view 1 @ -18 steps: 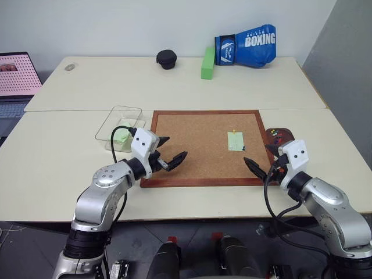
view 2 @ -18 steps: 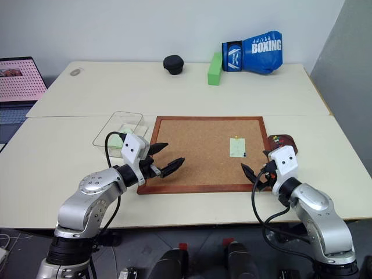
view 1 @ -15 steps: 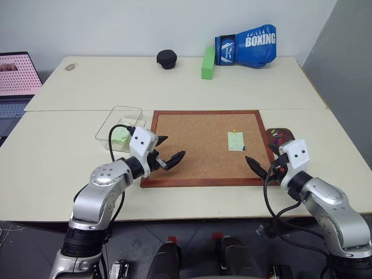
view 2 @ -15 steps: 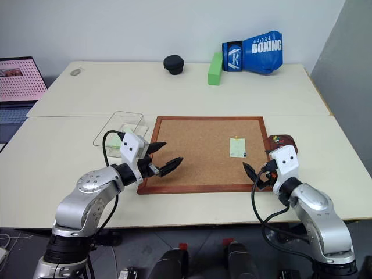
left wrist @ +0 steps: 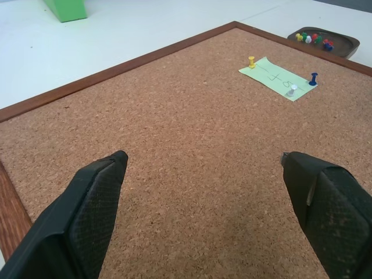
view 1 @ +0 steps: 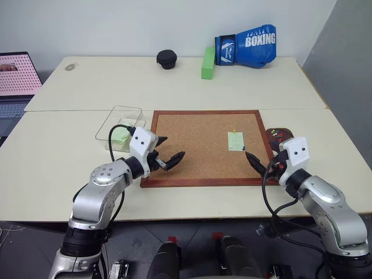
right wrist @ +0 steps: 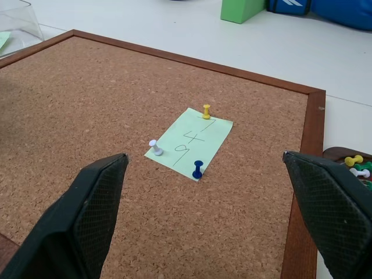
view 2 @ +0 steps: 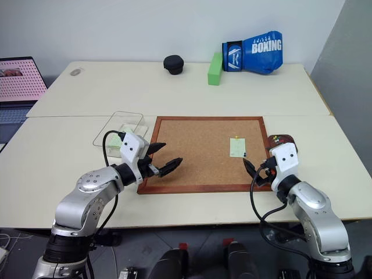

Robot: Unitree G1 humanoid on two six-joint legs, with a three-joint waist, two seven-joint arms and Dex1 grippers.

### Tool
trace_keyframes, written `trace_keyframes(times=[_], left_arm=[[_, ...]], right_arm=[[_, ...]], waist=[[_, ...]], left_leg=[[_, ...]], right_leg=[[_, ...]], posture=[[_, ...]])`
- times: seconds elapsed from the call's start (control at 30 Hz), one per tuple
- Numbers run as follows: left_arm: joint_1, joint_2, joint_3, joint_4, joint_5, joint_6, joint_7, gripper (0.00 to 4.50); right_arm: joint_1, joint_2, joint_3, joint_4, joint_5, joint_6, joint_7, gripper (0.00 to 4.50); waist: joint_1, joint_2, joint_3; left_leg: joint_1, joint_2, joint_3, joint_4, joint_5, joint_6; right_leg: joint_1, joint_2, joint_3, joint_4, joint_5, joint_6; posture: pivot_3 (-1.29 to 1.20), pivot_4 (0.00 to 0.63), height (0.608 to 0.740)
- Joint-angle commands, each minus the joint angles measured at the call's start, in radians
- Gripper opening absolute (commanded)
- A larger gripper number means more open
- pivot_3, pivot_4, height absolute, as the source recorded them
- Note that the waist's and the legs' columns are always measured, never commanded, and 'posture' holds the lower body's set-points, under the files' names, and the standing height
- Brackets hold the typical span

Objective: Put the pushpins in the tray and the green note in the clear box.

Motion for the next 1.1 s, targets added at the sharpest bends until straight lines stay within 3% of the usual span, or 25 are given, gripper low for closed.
trace_keyframes(times=[0.03,0.57,0.8,1.1], left_arm=[[-0.017,0.014,0.004,-0.004,-0.004,-0.017,-0.022,4.47],[-0.066,0.003,-0.026,0.028,-0.025,0.0,-0.087,4.47],[-0.182,-0.062,-0.116,0.191,0.034,-0.112,-0.133,3.33],[-0.32,-0.213,-0.182,0.461,0.1,-0.274,-0.151,1.38]], right_arm=[[-0.016,-0.004,-0.024,-0.032,0.002,-0.012,-0.008,4.5],[-0.044,-0.006,-0.024,-0.016,-0.005,-0.013,-0.017,4.5],[-0.141,0.004,-0.008,0.096,-0.005,-0.024,-0.001,4.5],[-0.325,0.048,0.045,0.371,-0.048,-0.085,0.007,4.5]], waist=[[0.0,0.0,0.0],[0.0,0.0,0.0],[0.001,0.0,0.0],[-0.002,0.0,0.0]], left_leg=[[0.0,0.0,0.0,0.0,0.0,0.0],[0.0,0.0,0.0,0.0,0.0,0.0],[0.0,0.0,0.0,0.001,0.0,0.0],[0.0,0.0,0.0,0.001,0.0,0.0]], right_leg=[[0.0,0.0,0.0,0.0,0.0,0.0],[0.0,0.0,0.0,0.0,0.0,0.0],[0.0,0.0,0.0,0.0,0.0,0.0],[0.001,0.0,0.0,0.001,0.001,0.0]], posture=[[0.0,0.15,0.74],[0.0,0.15,0.74],[0.0,0.15,0.74],[0.0,0.15,0.74]])
